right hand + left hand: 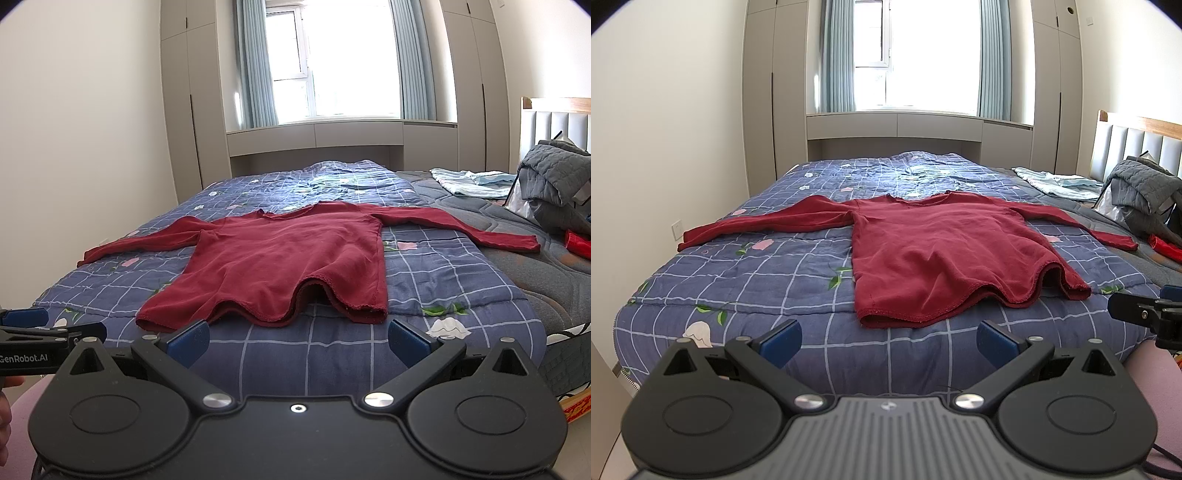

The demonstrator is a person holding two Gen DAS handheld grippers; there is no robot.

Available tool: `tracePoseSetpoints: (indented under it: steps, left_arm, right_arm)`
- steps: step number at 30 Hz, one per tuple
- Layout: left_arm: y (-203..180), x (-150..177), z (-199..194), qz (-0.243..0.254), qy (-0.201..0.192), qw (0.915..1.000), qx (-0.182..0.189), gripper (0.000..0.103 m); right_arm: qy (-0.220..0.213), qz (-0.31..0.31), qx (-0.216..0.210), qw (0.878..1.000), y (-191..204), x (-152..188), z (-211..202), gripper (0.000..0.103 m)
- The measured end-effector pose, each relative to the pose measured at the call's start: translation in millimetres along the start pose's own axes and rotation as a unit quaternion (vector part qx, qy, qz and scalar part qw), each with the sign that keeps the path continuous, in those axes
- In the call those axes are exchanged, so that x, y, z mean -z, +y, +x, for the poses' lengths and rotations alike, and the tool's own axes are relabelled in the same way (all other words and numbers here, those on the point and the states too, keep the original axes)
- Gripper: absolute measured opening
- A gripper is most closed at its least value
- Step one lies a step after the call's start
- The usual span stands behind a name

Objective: Fold small clothes

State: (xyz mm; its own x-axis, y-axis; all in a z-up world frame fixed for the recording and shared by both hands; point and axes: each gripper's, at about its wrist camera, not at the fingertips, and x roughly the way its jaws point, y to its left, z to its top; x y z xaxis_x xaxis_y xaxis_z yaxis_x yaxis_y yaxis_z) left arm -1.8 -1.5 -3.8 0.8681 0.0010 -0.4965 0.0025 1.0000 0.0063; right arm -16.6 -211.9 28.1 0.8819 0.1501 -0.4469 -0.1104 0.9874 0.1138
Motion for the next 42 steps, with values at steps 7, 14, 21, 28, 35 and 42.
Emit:
tracePoseSetpoints:
  steps: [7, 14, 21, 28, 35, 42]
  left_arm:
    - [0.4, 0.0, 0.4, 0.0, 0.001, 1.0, 0.0, 0.103]
    - [5.3, -0.8, 10.3, -0.011, 0.022, 0.9996, 0.01, 0.103]
    - [7.0, -31.4, 49.3, -0.012, 0.054, 0.9984, 0.01, 0.103]
    - [0.9, -84.8, 96.2, -0.003, 0.046, 0.9989, -0.003, 0.103]
    - [-11.9, -127.5, 161.6, -0.002, 0.064, 0.9979, -0.002, 0.103]
    - [-29.8, -161.4, 232.7, 0.003, 0.078, 0.9969, -0.012, 0.103]
  right_arm:
    - [0.0, 0.0, -0.001, 1.0, -0.2, -0.7, 0.0, 0.103]
    - [0.018, 0.002, -0.012, 1.0, -0.7, -0.6, 6.9, 0.103]
    - [0.076, 0.014, 0.027, 0.997, -13.1, -31.2, 35.6, 0.103]
    - [0.077, -0.019, 0.09, 0.993, -18.9, -64.3, 60.0, 0.103]
    - [0.071, -0.031, 0.108, 0.991, -39.8, -97.2, 104.4, 0.103]
    - [0.071, -0.005, 0.1, 0.992, -79.1, -126.8, 174.6, 0.103]
